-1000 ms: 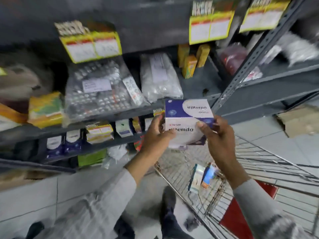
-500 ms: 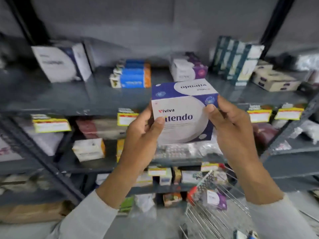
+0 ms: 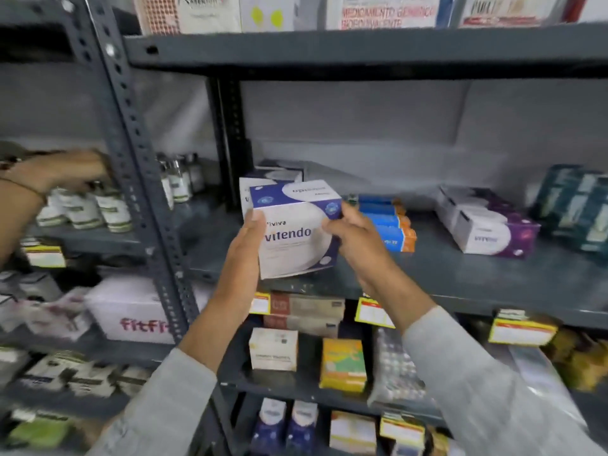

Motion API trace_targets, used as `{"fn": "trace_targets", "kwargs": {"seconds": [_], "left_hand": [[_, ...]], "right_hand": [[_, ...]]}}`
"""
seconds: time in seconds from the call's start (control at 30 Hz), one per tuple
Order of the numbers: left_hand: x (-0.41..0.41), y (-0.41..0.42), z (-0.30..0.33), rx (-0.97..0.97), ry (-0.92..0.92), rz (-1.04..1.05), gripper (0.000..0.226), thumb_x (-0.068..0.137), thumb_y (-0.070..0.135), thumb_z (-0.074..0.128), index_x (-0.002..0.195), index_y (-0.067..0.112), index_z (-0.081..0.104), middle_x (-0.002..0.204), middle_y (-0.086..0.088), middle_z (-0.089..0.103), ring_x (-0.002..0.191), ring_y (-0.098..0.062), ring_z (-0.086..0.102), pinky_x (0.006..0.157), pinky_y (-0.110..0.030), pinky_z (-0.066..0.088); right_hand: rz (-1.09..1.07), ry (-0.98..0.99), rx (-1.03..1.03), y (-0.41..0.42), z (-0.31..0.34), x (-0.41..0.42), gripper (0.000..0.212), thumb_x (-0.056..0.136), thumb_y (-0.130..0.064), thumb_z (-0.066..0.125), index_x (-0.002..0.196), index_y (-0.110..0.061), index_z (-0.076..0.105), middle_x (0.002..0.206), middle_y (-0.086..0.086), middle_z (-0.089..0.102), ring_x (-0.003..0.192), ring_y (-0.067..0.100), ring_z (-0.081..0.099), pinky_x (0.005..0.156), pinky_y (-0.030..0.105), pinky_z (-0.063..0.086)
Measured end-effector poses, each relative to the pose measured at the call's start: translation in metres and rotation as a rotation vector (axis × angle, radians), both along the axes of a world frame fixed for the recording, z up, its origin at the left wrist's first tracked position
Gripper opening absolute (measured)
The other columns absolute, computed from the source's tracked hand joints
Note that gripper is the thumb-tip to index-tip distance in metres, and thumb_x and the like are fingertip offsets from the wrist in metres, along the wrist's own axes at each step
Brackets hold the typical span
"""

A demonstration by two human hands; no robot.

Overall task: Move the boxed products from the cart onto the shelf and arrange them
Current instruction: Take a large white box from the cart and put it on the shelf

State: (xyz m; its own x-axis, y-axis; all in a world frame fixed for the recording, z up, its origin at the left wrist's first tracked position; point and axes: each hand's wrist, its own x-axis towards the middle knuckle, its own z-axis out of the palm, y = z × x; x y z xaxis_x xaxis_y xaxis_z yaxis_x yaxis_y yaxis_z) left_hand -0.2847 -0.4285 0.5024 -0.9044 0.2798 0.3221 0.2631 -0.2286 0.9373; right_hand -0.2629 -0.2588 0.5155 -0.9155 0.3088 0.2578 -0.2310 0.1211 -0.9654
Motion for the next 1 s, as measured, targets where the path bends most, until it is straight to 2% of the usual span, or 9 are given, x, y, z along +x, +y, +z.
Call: {"fn": "trace_targets", "kwargs": {"seconds": [0.07,0.17,0.3,0.47,0.57,0.67,0.77,0.9,1.0], "left_hand": [[-0.02,-0.01,0.001,0.002,-0.009,0.043,0.063,0.089,0.062,0.037,0.133,0.024,0.061,0.112,0.01,0.077,0.105,-0.008,0.072,0.072,-0.015,0.056],[-0.048,-0.021,-0.002,-0.004,-0.02,0.08,0.066,0.089,0.064,0.037,0.134,0.022,0.061,0.12,0.004,0.075,0.106,-0.009,0.072,0.073,-0.016,0.057],[-0.072,-0.028,-0.011,-0.024,-0.066,0.097,0.065,0.089,0.067,0.035,0.128,0.024,0.066,0.118,0.001,0.076,0.105,-0.013,0.073,0.071,-0.018,0.058],[-0.077,-0.023,-0.021,-0.03,-0.058,0.151,0.052,0.102,0.056,0.032,0.132,0.026,0.061,0.117,0.008,0.076,0.105,-0.007,0.072,0.074,-0.018,0.058],[-0.061,-0.014,-0.028,0.077,0.0,0.433,0.044,0.106,0.038,0.044,0.145,0.02,0.051,0.131,0.015,0.061,0.109,0.007,0.064,0.08,-0.009,0.052],[-0.021,0.009,-0.044,0.108,0.208,0.67,0.042,0.104,0.022,0.05,0.144,0.012,0.051,0.137,0.008,0.058,0.124,0.003,0.058,0.094,-0.013,0.05],[0.025,0.051,-0.079,0.025,0.391,0.573,0.039,0.102,0.018,0.05,0.14,0.012,0.054,0.14,-0.003,0.061,0.132,-0.015,0.056,0.108,-0.034,0.046],[0.084,0.127,-0.137,-0.084,0.426,0.373,0.036,0.101,0.019,0.052,0.135,0.014,0.059,0.135,-0.008,0.063,0.127,-0.028,0.059,0.105,-0.056,0.046],[0.136,0.187,-0.18,-0.242,0.463,0.202,0.034,0.097,0.011,0.054,0.129,0.006,0.063,0.13,-0.009,0.065,0.124,-0.027,0.06,0.105,-0.051,0.048]], "right_hand": [[0.04,-0.027,-0.009,-0.011,-0.003,-0.033,0.046,0.073,-0.006,0.058,0.113,-0.024,0.072,0.113,-0.001,0.079,0.112,0.025,0.071,0.099,0.043,0.056],[0.063,-0.097,-0.005,-0.025,-0.004,-0.065,0.056,0.08,0.006,0.054,0.125,-0.025,0.065,0.116,-0.003,0.077,0.113,0.023,0.07,0.095,0.042,0.059],[0.081,-0.174,0.01,-0.032,-0.011,-0.086,0.059,0.089,0.005,0.057,0.14,-0.024,0.055,0.126,-0.004,0.07,0.113,0.018,0.065,0.073,0.026,0.058],[0.071,-0.147,0.042,-0.025,-0.029,-0.093,0.069,0.09,0.006,0.059,0.148,-0.028,0.046,0.131,-0.006,0.069,0.119,0.015,0.065,0.067,0.019,0.057],[0.072,-0.065,0.096,-0.015,-0.037,-0.069,0.072,0.095,-0.004,0.065,0.155,-0.033,0.037,0.136,-0.02,0.054,0.121,-0.002,0.053,0.074,0.015,0.053],[-0.009,0.08,0.145,0.015,-0.054,-0.022,0.063,0.098,0.001,0.058,0.151,-0.031,0.046,0.147,-0.014,0.055,0.13,0.005,0.056,0.086,0.018,0.058],[-0.082,0.219,0.116,0.058,-0.081,0.043,0.053,0.094,0.008,0.054,0.128,-0.031,0.064,0.126,-0.003,0.072,0.113,0.015,0.071,0.096,0.038,0.059],[-0.205,0.191,0.104,0.125,-0.125,0.132,0.04,0.094,0.0,0.053,0.117,-0.028,0.07,0.111,0.001,0.077,0.101,0.022,0.075,0.087,0.041,0.061],[-0.332,0.068,0.134,0.184,-0.17,0.195,0.043,0.096,0.005,0.053,0.116,-0.029,0.07,0.108,0.0,0.077,0.095,0.024,0.075,0.083,0.041,0.063]]}}
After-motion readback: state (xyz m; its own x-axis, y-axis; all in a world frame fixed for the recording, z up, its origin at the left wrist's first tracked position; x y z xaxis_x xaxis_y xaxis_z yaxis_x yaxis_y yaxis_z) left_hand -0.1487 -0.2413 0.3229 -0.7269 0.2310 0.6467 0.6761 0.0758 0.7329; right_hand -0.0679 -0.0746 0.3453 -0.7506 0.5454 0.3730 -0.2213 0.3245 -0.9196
